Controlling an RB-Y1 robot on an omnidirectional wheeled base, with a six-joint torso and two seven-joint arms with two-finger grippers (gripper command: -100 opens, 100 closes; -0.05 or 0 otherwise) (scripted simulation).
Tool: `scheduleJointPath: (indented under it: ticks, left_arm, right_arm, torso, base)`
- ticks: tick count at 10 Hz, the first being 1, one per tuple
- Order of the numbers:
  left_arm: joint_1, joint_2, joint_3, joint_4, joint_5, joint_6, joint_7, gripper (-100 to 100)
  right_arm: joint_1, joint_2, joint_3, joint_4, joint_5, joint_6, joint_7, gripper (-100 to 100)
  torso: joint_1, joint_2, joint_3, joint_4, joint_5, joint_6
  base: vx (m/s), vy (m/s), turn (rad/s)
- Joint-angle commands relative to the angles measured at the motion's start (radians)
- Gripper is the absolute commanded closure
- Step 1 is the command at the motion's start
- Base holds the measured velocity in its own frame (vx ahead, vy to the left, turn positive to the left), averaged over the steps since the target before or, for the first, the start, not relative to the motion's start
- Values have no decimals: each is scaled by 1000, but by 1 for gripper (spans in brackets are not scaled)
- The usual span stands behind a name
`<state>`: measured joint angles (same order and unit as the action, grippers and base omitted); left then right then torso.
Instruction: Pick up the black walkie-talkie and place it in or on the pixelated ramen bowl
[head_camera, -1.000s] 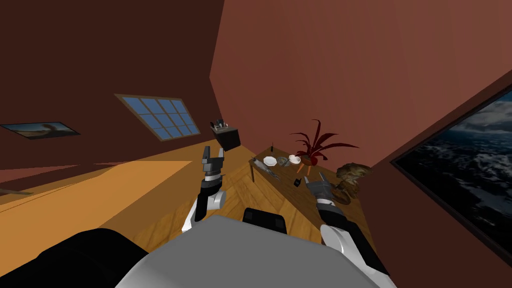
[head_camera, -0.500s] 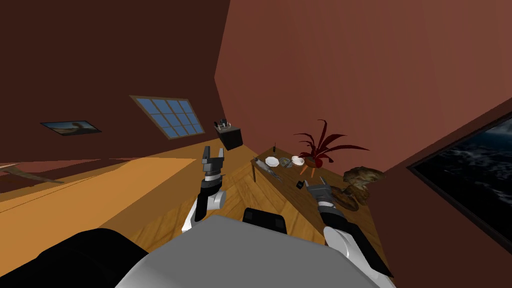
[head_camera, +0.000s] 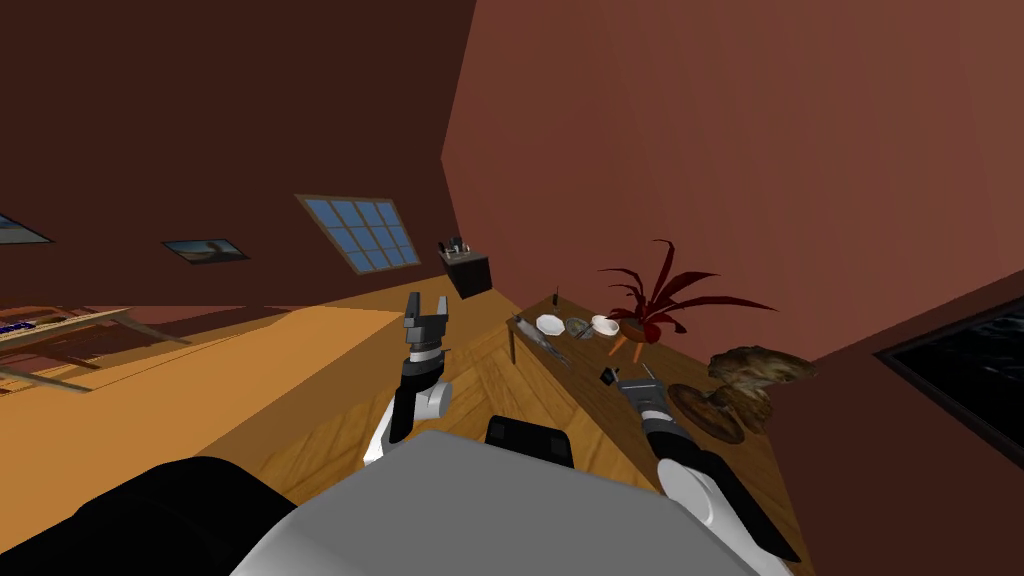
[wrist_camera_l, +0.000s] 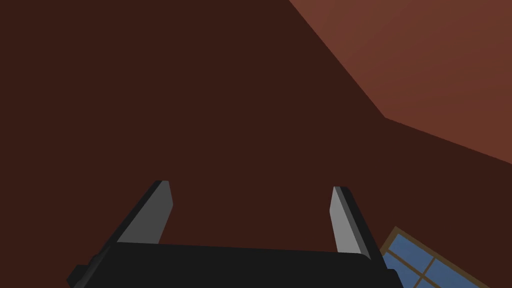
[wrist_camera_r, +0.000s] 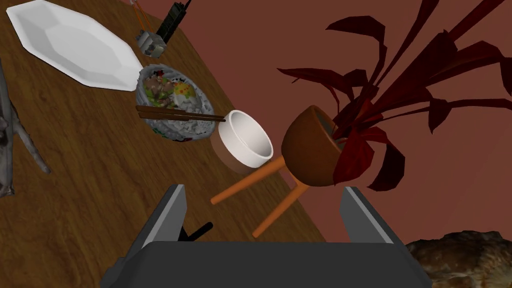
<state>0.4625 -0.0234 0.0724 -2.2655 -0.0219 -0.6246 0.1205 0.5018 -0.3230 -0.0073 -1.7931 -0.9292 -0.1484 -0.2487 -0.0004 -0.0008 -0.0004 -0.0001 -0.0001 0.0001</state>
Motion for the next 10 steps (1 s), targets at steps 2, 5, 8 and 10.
scheduleJointPath:
  ticks: [2,5,8,10]
  left_arm:
    - [0,0,0,0,0,0,0,0]
    - [0,0,0,0,0,0,0,0]
    - [0,0,0,0,0,0,0,0]
    - [0,0,0,0,0,0,0,0]
  right_arm:
    - [-5,-13,3,25,-64,5,-12,-100]
    - [-9,-50,-3,96,-162,46,-44,-100]
    - [-12,-68,-6,132,-242,66,-61,-100]
    - [-14,-87,-8,168,-300,86,-76,-100]
  torso:
    - [0,0,0,0,0,1]
    - [0,0,0,0,0,0]
    - [0,0,0,0,0,1]
    - [0,0,0,0,0,1]
  base:
    - [5,-6,28]
    - [7,-3,135]
    - [5,-4,65]
    - [6,-5,127]
